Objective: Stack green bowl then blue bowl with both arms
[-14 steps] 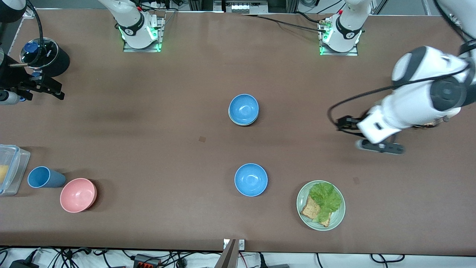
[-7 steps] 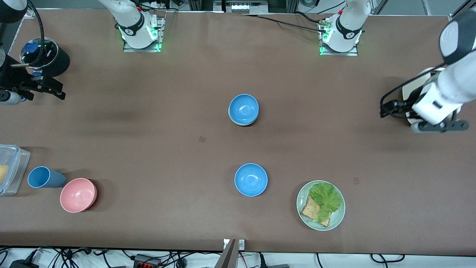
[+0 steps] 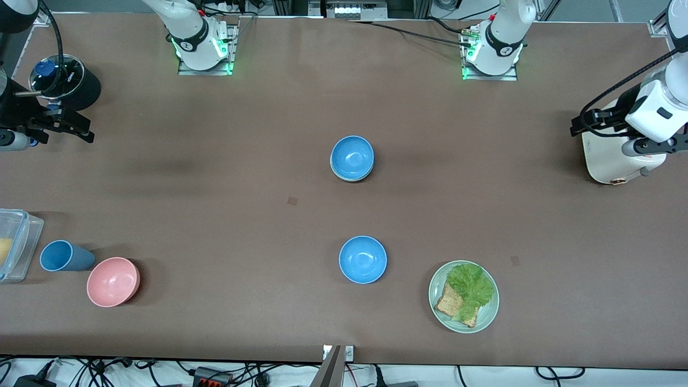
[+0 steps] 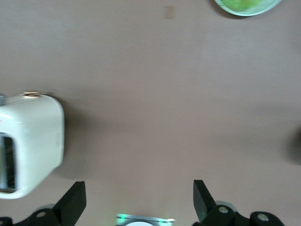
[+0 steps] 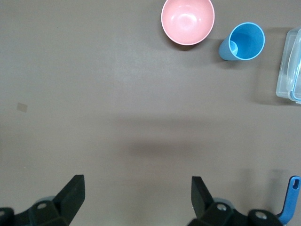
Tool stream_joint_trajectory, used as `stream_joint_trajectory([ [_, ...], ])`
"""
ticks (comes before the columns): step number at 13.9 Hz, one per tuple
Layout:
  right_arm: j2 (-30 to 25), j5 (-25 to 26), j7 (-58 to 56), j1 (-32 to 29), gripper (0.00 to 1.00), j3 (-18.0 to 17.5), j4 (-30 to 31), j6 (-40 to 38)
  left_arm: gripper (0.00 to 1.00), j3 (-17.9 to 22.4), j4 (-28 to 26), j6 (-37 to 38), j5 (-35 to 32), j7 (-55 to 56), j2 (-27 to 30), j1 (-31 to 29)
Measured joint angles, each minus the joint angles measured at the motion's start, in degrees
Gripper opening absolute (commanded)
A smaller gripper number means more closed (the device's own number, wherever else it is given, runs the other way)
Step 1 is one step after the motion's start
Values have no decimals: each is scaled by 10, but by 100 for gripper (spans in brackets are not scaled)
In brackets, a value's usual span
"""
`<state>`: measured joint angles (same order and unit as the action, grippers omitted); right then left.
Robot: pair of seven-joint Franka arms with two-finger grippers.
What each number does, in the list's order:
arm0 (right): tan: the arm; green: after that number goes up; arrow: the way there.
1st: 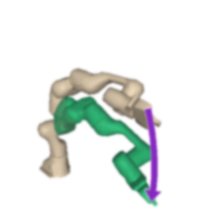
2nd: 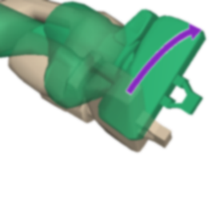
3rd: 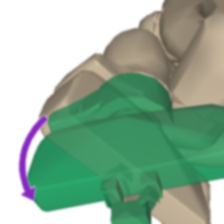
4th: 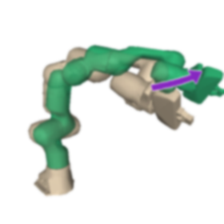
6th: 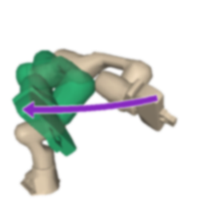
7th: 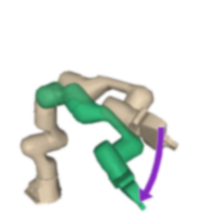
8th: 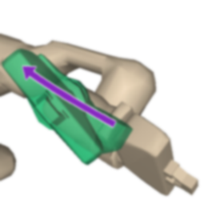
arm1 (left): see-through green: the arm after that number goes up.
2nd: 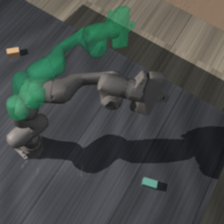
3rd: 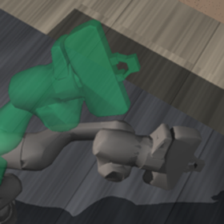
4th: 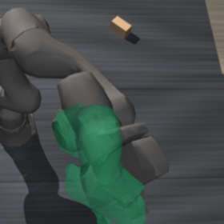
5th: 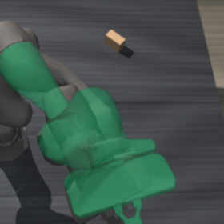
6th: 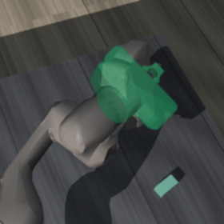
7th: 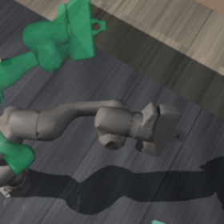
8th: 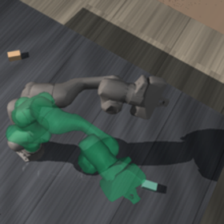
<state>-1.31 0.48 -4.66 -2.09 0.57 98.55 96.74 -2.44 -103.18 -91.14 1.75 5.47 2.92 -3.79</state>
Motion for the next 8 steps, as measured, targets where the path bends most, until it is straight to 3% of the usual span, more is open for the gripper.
stream_joint_trajectory([
  [4,0,0,3,0,100,0,-1,1,100,-14,-24,-65,12,0,23,9],
  [8,0,0,5,-1,100,0,-6,3,100,-22,-45,-73,12,0,42,10],
])
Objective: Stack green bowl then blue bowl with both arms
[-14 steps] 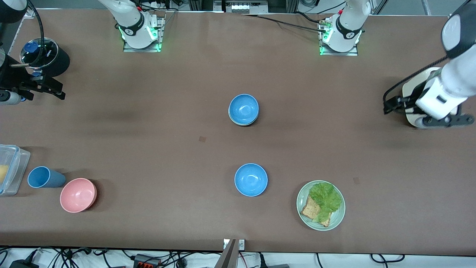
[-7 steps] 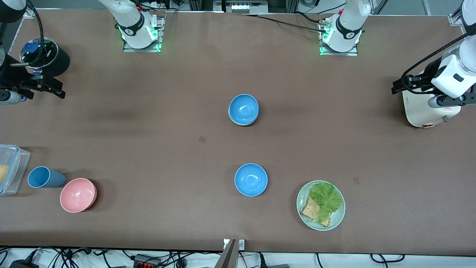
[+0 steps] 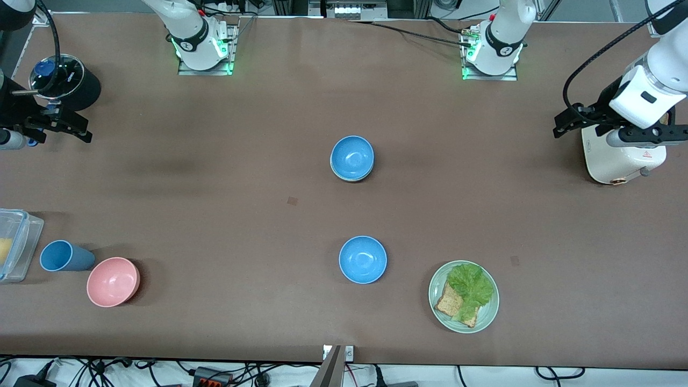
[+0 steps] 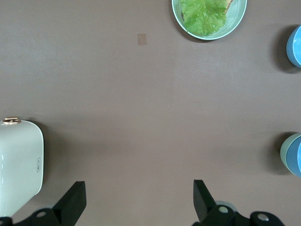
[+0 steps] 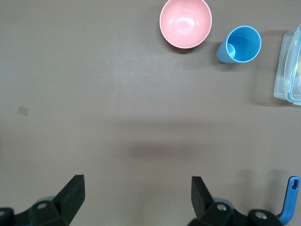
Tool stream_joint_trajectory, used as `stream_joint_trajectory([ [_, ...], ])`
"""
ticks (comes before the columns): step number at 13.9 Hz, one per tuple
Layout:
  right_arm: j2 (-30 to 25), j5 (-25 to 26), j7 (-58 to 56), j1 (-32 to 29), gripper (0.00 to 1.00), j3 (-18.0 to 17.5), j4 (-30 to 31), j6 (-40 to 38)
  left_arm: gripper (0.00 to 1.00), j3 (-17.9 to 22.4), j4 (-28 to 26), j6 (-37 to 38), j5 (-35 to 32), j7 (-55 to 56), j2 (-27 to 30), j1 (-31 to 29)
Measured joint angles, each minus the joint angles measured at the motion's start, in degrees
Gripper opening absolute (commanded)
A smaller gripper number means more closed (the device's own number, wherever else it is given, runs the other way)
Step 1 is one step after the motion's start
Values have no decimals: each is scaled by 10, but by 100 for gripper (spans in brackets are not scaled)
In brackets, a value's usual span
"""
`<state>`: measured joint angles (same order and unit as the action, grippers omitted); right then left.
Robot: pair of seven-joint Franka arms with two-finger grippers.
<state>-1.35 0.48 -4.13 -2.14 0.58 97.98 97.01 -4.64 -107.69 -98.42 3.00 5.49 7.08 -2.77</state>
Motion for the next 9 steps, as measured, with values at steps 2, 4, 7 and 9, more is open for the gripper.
stream_joint_trajectory([
  [2,0,0,0,0,100,0,0,0,100,-3,0,0,0,0,0,0],
  [4,0,0,0,0,100,-1,0,0,100,-5,0,4,0,0,0,1],
  [7,0,0,0,0,100,-1,0,0,100,-7,0,7,0,0,0,1],
  [9,0,0,0,0,100,-1,0,-1,100,-7,0,8,0,0,0,0],
])
